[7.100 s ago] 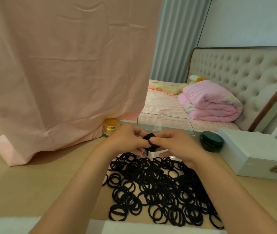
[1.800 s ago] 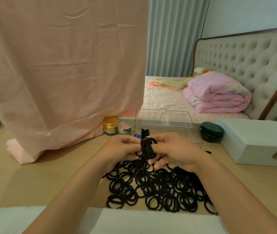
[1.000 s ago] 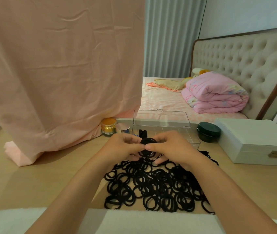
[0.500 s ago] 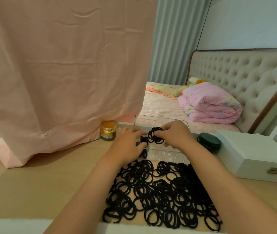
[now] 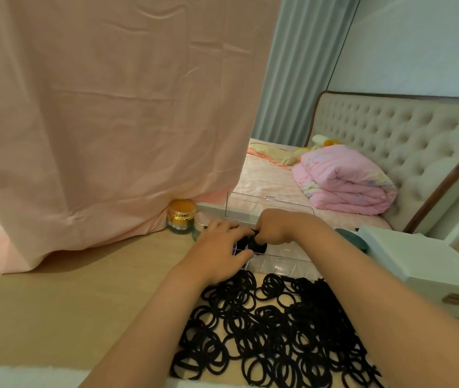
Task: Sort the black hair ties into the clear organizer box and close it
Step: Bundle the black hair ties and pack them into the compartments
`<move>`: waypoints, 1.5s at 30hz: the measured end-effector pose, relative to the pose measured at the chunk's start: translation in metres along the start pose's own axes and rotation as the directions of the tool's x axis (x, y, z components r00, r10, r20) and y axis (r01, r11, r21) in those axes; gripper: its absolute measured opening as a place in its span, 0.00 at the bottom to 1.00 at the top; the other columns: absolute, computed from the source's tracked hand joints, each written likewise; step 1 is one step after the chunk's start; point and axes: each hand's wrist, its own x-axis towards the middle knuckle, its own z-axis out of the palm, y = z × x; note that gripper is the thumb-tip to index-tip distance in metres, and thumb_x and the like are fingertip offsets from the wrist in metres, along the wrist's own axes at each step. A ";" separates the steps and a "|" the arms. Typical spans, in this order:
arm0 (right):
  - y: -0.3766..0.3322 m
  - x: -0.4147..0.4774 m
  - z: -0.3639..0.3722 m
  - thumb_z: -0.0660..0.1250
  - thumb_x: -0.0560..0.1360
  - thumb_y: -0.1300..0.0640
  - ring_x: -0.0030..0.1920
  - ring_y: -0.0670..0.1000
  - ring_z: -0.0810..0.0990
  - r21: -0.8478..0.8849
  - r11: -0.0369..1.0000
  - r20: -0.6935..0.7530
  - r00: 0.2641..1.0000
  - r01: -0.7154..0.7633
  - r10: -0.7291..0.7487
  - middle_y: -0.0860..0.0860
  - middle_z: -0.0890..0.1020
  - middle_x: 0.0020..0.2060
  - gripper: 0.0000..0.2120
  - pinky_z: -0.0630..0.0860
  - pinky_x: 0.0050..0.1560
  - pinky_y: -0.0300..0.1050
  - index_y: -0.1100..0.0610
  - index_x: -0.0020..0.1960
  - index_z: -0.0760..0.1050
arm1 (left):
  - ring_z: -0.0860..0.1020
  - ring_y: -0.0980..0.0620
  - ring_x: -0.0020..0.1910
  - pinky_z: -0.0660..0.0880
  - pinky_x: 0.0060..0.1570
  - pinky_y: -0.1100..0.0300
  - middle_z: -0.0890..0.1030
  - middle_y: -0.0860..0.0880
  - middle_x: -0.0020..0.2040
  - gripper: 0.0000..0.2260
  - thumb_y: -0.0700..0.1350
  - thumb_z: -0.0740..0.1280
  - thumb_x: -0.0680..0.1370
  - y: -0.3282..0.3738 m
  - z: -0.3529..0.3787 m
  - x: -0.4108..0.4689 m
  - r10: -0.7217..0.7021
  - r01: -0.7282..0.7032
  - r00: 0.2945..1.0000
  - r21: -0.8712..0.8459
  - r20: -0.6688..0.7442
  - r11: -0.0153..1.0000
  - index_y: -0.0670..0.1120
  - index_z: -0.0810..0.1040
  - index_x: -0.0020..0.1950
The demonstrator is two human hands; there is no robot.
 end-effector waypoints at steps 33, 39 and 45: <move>0.036 -0.084 0.083 0.62 0.80 0.42 0.48 0.47 0.80 -0.089 0.992 -0.418 0.901 0.084 -0.114 0.45 0.83 0.47 0.13 0.80 0.49 0.48 0.45 0.55 0.82 | 0.78 0.58 0.45 0.77 0.43 0.60 0.81 0.58 0.45 0.05 0.50 0.66 0.77 0.051 -0.018 -0.007 0.095 -0.115 0.987 0.164 0.127 0.980 0.57 0.80 0.51; 0.022 -0.073 0.097 0.65 0.79 0.42 0.48 0.52 0.80 -0.214 0.977 -0.311 0.947 0.017 -0.085 0.49 0.80 0.47 0.15 0.80 0.48 0.49 0.51 0.57 0.78 | 0.78 0.56 0.58 0.77 0.58 0.58 0.80 0.56 0.61 0.16 0.44 0.63 0.79 0.054 -0.021 -0.023 0.007 -0.077 0.965 0.259 0.261 0.963 0.56 0.80 0.65; 0.023 -0.075 0.096 0.68 0.78 0.45 0.55 0.54 0.79 -0.216 0.976 -0.239 0.968 0.028 -0.081 0.52 0.81 0.56 0.17 0.79 0.55 0.50 0.51 0.64 0.78 | 0.73 0.53 0.67 0.73 0.67 0.53 0.75 0.54 0.70 0.22 0.42 0.62 0.80 0.045 -0.019 -0.034 -0.067 -0.042 0.936 0.300 0.346 0.953 0.57 0.73 0.73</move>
